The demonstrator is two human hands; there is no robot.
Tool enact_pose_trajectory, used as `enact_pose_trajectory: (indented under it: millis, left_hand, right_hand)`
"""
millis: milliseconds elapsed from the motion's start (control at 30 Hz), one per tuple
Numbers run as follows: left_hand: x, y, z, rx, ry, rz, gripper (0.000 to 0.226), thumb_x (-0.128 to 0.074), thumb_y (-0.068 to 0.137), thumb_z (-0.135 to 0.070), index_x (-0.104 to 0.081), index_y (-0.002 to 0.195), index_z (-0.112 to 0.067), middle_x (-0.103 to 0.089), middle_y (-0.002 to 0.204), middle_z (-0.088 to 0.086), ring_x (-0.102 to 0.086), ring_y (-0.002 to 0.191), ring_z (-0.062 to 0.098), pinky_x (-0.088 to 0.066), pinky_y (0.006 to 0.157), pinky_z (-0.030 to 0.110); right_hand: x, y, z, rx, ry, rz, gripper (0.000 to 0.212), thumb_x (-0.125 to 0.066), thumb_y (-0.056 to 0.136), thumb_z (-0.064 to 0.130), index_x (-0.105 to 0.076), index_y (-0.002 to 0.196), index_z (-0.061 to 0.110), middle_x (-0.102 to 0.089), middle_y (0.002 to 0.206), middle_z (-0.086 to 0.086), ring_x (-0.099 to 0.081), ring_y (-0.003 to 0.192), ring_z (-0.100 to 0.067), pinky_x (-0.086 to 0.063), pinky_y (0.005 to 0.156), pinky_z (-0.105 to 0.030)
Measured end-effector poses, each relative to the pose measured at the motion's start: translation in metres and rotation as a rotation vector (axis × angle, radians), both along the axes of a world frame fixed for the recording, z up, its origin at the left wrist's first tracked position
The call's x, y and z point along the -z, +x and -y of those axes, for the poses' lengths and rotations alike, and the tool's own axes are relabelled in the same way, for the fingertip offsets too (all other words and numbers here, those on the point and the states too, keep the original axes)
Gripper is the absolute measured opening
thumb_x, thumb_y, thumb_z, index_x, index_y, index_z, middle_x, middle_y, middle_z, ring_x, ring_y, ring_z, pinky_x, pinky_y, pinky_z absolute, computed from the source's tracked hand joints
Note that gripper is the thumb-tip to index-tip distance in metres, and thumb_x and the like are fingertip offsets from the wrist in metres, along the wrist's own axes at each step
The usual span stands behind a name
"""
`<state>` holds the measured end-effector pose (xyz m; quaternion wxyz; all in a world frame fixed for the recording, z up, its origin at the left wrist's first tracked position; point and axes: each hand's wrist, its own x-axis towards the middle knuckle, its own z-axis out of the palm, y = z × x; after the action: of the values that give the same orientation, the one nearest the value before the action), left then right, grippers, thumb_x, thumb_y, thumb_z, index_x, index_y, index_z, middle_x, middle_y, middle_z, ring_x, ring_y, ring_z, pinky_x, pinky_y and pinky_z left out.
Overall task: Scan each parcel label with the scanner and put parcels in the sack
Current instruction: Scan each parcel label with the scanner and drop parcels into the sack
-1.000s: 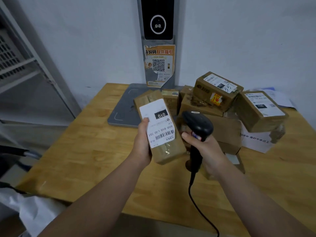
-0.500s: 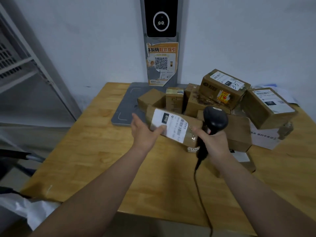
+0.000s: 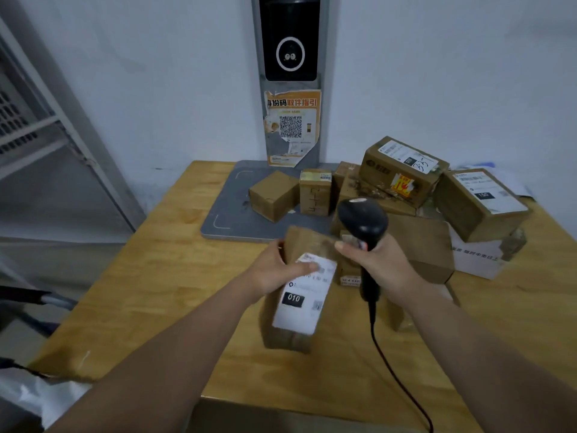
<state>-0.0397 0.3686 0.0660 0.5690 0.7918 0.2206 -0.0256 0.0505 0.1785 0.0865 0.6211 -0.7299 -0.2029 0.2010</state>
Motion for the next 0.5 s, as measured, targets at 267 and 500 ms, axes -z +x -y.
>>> enact_pose_trajectory:
  millis: [267,500]
  left_hand:
    - [0.000,0.019,0.028,-0.338,-0.318,0.170,0.065,-0.075,0.076,-0.049,-0.044,0.123,-0.017,-0.063,0.114,0.002,-0.062,0.104,0.018,-0.052,0.092,0.040]
    - [-0.010,0.026,0.019,-0.218,-0.273,0.130,0.072,-0.073,0.067,-0.057,-0.051,0.121,-0.015,-0.064,0.114,0.001,-0.060,0.107,0.017,-0.048,0.099,0.039]
  right_hand:
    - [0.029,-0.015,0.004,0.257,0.052,-0.142,0.046,-0.080,0.076,0.008,-0.060,0.118,0.005,-0.071,0.106,-0.003,-0.068,0.095,-0.015,-0.054,0.064,-0.018]
    - [0.029,-0.002,0.019,0.221,0.008,-0.115,0.048,-0.080,0.076,0.014,-0.060,0.119,0.007,-0.071,0.109,-0.004,-0.068,0.098,-0.016,-0.055,0.062,-0.018]
